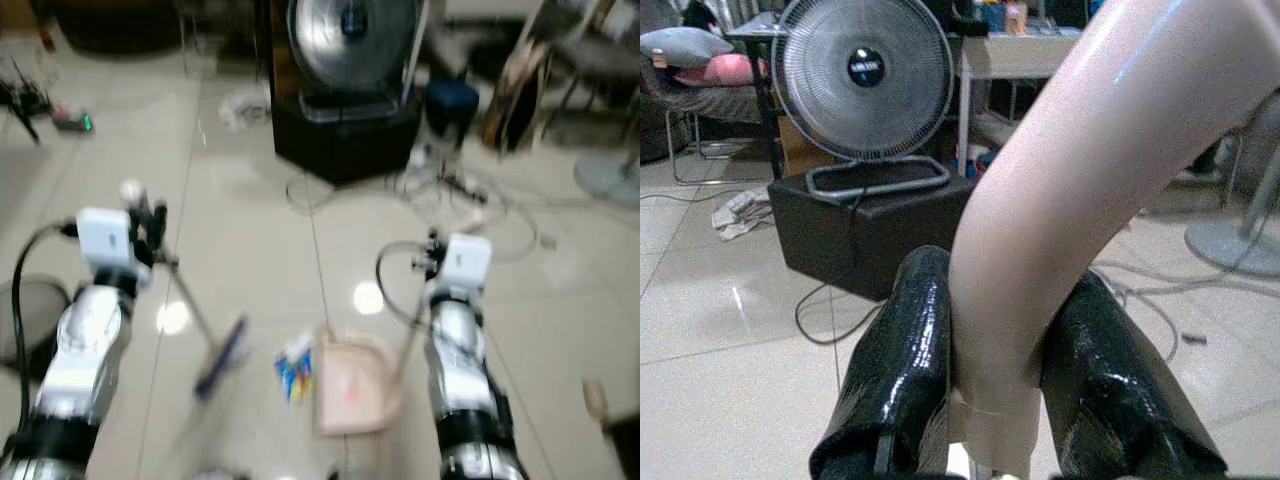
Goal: Sweep floor
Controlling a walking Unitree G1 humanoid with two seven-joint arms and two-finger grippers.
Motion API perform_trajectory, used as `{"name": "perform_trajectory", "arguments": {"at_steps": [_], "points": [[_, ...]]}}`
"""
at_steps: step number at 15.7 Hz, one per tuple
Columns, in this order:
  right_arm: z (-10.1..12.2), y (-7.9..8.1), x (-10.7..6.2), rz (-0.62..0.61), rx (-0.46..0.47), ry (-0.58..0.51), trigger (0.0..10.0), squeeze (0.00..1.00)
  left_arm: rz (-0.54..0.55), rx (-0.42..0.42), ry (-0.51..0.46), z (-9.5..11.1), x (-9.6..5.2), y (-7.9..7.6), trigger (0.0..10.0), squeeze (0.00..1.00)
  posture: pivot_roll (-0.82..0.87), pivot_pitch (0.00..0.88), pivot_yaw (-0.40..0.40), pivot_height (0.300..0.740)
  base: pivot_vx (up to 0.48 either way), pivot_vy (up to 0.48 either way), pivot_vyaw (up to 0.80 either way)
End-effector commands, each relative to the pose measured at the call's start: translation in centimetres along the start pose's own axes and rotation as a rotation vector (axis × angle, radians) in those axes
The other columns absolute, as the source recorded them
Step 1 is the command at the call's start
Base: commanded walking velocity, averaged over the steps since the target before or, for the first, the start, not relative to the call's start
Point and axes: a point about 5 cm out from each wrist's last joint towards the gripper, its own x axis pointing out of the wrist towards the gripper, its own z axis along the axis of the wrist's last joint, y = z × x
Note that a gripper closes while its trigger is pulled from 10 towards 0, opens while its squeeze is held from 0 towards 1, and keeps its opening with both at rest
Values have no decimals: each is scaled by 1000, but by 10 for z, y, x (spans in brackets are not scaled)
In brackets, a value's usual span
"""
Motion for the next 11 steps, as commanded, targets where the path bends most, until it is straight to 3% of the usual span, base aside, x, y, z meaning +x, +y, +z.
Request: {"name": "perform_trajectory", "arguments": {"at_steps": [1,6,8,11], "points": [[8,12,2,26,42,-42,10000,0,12,51,-37,8,1,9,10000,0,21,95,9,740,480,0,0],[7,10,0,13,42,-34,10000,0,-18,43,-34,7,0,2,10000,0,20,97,12,740,0,0,0],[6,10,0,10,43,-28,10000,0,-25,51,-38,7,0,2,10000,0,20,96,12,740,0,150,-494],[5,10,0,10,47,-24,10000,0,-27,55,-37,6,0,2,10000,0,18,94,14,740,0,450,-800]]}}
